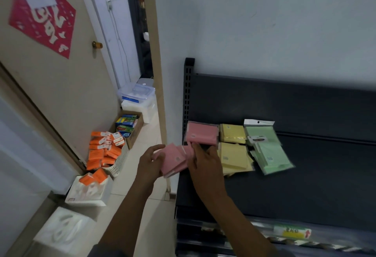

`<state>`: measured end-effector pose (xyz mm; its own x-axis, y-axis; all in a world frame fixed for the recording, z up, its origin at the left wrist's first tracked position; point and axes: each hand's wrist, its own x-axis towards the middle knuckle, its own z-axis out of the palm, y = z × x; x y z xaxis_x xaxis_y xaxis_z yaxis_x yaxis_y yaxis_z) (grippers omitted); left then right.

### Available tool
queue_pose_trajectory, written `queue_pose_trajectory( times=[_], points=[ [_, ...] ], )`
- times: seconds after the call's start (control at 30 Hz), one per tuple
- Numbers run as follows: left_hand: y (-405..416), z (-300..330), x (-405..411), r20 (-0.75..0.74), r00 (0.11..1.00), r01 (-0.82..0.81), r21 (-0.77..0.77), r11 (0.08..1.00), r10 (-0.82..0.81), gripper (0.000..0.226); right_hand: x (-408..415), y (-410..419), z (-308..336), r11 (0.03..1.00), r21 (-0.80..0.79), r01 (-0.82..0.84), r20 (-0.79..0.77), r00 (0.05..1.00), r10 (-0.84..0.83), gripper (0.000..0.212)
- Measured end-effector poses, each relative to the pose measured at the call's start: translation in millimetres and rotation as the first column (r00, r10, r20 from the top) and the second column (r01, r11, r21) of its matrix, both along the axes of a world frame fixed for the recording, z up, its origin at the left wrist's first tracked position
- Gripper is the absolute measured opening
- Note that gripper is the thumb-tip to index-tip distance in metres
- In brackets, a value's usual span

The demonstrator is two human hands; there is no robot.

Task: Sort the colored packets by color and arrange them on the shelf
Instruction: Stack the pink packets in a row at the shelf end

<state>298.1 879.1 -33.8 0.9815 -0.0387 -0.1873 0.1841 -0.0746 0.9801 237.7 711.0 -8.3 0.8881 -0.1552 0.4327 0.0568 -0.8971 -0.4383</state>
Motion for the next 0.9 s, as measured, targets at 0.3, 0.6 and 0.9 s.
queue_pose_trajectory(
  times=[0.3, 0.6, 0.9],
  points=[
    [2.7, -1.0, -8.1, -0.097, 0.993, 0.044, -0.165, 0.985, -0.061, 0.023, 15.8, -3.8, -0.4, 0.989, 0.147, -0.016, -0.112, 0.993, 0.033, 0.04],
    [18.2, 2.3, 3.2, 0.097, 0.99, -0.106, 0.024, 0.994, 0.103, 0.02, 22.3, 9.0, -22.2, 0.987, -0.06, -0.151, -0.146, 0.979, 0.141, 0.048],
    [17.2, 11.6, 11.4, 0.128, 0.947, -0.294, -0.022, 0.955, 0.295, 0.025, 23.2, 19.0, -26.8, 0.976, -0.163, -0.142, -0.271, 0.958, 0.094, 0.055]
  ],
)
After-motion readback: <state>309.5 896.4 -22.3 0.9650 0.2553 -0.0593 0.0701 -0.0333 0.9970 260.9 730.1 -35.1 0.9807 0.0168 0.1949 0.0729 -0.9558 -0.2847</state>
